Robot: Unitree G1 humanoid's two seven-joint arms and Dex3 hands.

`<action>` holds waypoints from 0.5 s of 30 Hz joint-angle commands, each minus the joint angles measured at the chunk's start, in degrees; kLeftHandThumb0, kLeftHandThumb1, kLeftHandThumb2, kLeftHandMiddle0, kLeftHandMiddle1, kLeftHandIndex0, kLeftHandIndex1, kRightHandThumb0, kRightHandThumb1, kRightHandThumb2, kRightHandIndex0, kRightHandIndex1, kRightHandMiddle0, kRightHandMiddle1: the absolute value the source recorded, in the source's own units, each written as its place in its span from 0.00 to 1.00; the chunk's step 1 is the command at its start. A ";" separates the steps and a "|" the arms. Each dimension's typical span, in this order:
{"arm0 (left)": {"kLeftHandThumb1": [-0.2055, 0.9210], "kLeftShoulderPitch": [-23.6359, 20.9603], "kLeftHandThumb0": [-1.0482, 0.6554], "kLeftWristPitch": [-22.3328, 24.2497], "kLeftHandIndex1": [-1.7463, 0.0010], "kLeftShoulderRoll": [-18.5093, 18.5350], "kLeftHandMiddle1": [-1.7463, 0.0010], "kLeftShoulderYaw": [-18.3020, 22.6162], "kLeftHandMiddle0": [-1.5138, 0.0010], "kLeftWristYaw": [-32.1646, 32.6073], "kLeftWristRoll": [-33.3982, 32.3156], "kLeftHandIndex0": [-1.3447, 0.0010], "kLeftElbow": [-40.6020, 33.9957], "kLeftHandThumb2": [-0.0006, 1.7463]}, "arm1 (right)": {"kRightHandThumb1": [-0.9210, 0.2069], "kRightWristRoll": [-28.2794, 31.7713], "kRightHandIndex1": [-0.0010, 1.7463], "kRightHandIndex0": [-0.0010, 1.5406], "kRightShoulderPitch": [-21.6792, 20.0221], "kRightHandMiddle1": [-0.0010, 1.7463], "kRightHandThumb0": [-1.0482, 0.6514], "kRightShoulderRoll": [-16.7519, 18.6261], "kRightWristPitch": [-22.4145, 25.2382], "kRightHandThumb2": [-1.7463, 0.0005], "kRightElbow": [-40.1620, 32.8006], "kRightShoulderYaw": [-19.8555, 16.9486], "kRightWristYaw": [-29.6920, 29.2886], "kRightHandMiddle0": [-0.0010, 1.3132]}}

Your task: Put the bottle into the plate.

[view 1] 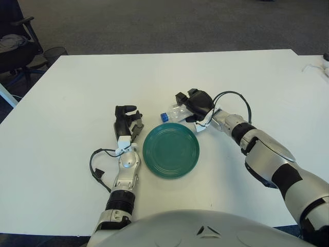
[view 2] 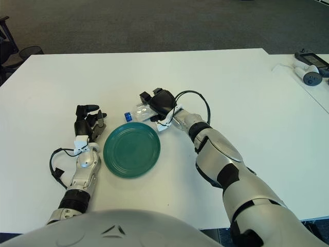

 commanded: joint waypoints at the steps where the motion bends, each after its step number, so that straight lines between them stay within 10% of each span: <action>1: 0.89 2.62 0.40 2.26 0.00 -0.62 0.32 0.69 0.59 -0.44 -0.58 0.80 3.50 0.40 | 0.52 -0.21 1.00 0.76 2.84 1.00 0.35 -1.27 -0.51 0.26 0.73 -0.75 -0.32 0.45; 15: 0.88 2.14 0.40 2.10 0.00 0.05 0.32 0.55 0.59 -1.50 -0.75 0.79 3.56 0.41 | 0.58 5.78 1.00 0.79 0.62 1.00 0.33 -4.41 -3.32 0.21 -2.93 -11.39 -5.65 0.49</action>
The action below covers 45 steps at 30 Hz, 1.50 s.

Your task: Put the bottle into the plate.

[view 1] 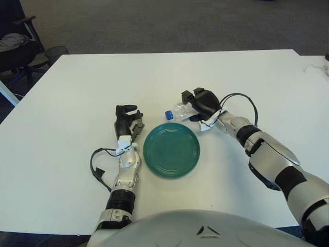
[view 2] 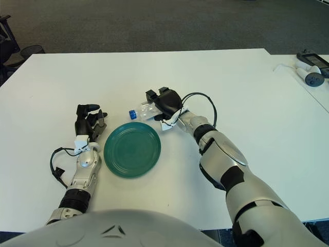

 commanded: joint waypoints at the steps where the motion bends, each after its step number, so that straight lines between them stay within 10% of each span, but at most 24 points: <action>1: 0.88 2.43 0.40 2.37 0.00 -0.05 0.32 0.64 0.59 -0.84 -0.52 0.79 3.31 0.41 | 0.58 3.68 1.00 0.79 -1.25 1.00 0.33 -1.28 -1.27 0.21 -1.98 -4.70 -2.11 0.49; 10: 0.87 2.13 0.40 2.13 0.00 0.03 0.31 0.85 0.59 -1.36 -0.63 0.79 3.58 0.42 | 0.59 15.10 1.00 0.80 -2.02 1.00 0.33 -1.84 -6.27 0.20 -9.33 -18.44 -0.87 0.50; 22: 0.87 2.16 0.40 1.38 0.00 0.20 0.32 0.85 0.59 -1.63 -0.31 0.79 4.02 0.41 | 0.57 19.03 1.00 0.81 2.09 1.00 0.34 -0.07 -4.73 0.22 -22.44 -25.41 2.89 0.48; 31: 0.93 2.79 0.41 1.76 0.00 0.04 0.32 0.41 0.59 -1.46 0.29 0.82 3.13 0.36 | 0.55 18.06 1.00 0.82 12.01 1.00 0.34 3.78 0.02 0.24 -43.99 -25.27 9.81 0.47; 45: 0.91 2.95 0.40 1.68 0.00 -0.84 0.32 0.83 0.59 -2.86 -1.63 0.81 3.12 0.38 | 0.56 18.42 1.00 0.79 24.66 1.00 0.34 -0.84 -8.96 0.23 -59.44 -20.53 29.50 0.47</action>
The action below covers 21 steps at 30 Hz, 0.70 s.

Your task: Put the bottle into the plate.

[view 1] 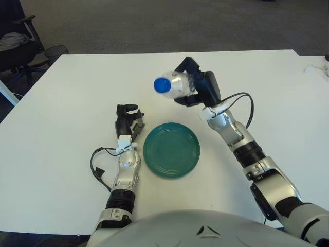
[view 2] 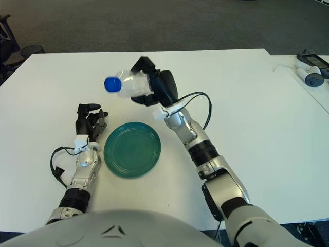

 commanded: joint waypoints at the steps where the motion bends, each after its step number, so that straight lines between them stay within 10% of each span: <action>1: 0.91 3.09 0.40 1.36 0.00 -0.85 0.32 0.53 0.59 -0.51 -0.87 0.81 3.09 0.38 | 0.56 0.10 1.00 0.78 2.77 1.00 0.34 -2.58 -1.27 0.23 -3.55 1.66 6.39 0.48; 21: 0.89 2.42 0.40 0.01 0.00 -0.86 0.31 0.25 0.59 2.19 0.73 0.80 5.28 0.40 | 0.52 -0.18 1.00 0.69 9.91 1.00 0.35 -9.61 -7.04 0.26 -8.71 2.15 21.01 0.45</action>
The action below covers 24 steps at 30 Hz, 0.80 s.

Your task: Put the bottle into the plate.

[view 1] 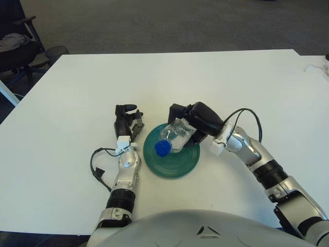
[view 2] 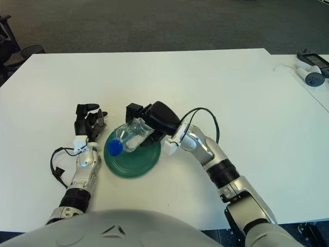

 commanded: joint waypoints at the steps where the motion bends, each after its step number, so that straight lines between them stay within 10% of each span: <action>1: 0.89 2.74 0.40 2.61 0.00 -0.84 0.31 0.19 0.59 0.70 0.54 0.80 3.67 0.40 | 0.52 0.22 1.00 0.70 0.34 1.00 0.35 -0.90 -0.40 0.26 -1.49 -1.19 1.34 0.45; 24: 0.89 1.94 0.40 2.47 0.00 -0.05 0.30 0.19 0.59 -0.43 0.23 0.80 4.38 0.40 | 0.54 -2.23 1.00 0.72 0.89 1.00 0.34 -1.53 2.20 0.25 -1.09 -2.36 5.85 0.46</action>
